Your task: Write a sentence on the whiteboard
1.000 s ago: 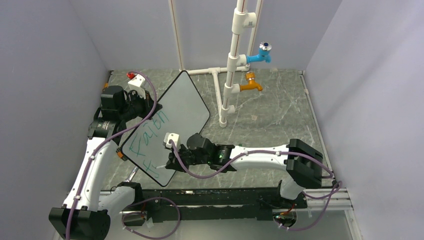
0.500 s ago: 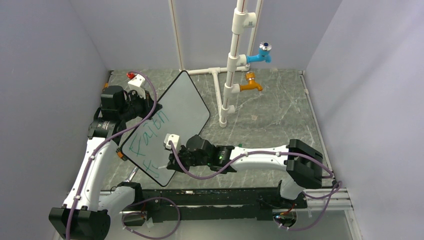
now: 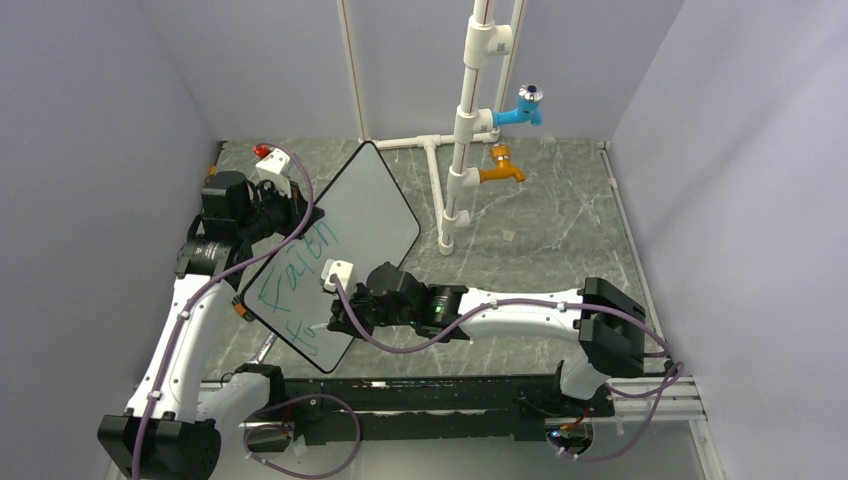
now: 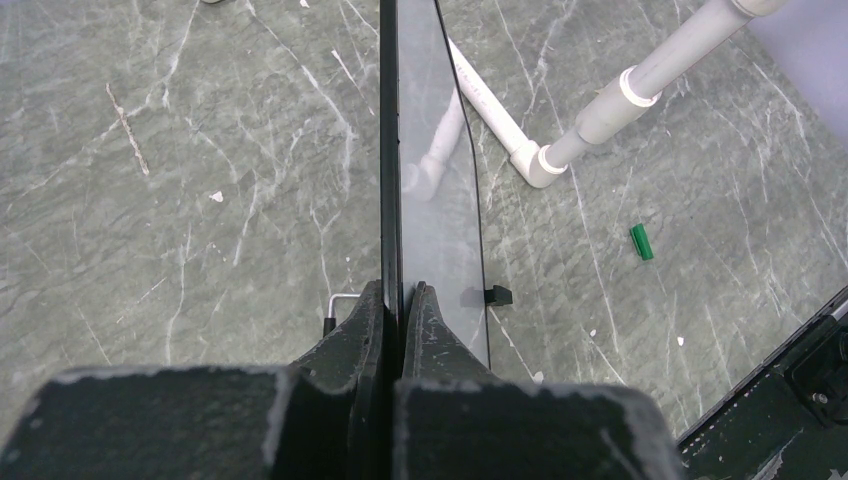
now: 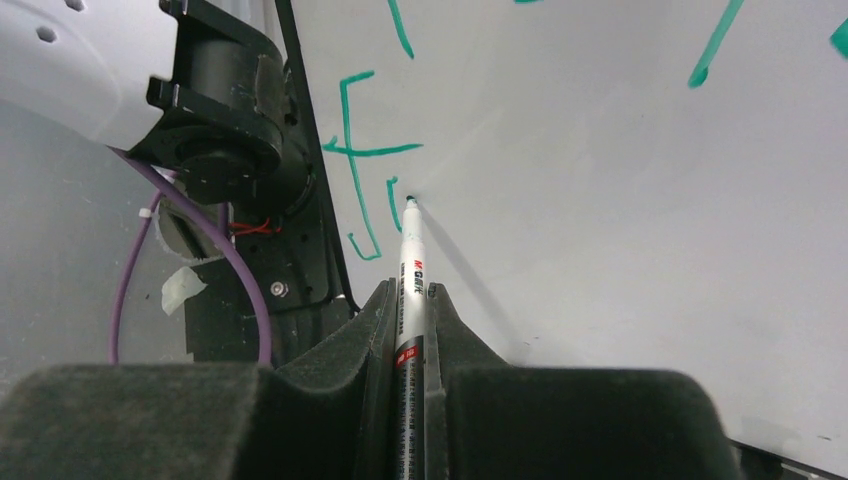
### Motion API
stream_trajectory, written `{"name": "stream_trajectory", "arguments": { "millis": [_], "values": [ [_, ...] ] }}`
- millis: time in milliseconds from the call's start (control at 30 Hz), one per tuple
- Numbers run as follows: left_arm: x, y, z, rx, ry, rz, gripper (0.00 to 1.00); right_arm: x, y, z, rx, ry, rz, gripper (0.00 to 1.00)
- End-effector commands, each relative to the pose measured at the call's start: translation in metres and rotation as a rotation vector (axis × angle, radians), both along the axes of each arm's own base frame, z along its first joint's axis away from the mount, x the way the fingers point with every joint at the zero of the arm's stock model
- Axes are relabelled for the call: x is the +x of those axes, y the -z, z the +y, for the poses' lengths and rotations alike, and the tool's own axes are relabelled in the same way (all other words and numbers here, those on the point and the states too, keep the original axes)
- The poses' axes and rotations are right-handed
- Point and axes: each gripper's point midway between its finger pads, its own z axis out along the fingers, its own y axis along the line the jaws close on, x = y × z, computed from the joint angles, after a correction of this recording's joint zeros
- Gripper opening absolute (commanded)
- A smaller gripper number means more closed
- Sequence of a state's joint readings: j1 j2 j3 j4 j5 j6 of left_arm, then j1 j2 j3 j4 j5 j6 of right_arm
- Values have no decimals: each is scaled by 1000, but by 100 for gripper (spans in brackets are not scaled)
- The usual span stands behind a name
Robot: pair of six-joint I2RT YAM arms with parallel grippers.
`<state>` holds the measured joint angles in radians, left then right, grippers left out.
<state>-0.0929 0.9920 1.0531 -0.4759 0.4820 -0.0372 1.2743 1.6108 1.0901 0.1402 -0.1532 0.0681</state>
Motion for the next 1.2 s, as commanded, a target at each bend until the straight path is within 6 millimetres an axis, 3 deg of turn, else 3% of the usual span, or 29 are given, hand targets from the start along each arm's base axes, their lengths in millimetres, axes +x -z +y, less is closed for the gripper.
{"name": "stream_trajectory", "arguments": {
  "millis": [0, 233, 800, 1167],
  "values": [
    [1, 32, 21, 152, -39, 34, 0, 28, -41, 17, 105, 85, -94, 0],
    [0, 32, 20, 151, -38, 33, 0, 28, -43, 18, 109, 84, -95, 0],
    [1, 33, 22, 156, -44, 35, 0, 18, 4, -3, 29, 89, -24, 0],
    [1, 33, 22, 156, -44, 37, 0, 22, 1, -15, 17, 121, -49, 0]
  ]
}}
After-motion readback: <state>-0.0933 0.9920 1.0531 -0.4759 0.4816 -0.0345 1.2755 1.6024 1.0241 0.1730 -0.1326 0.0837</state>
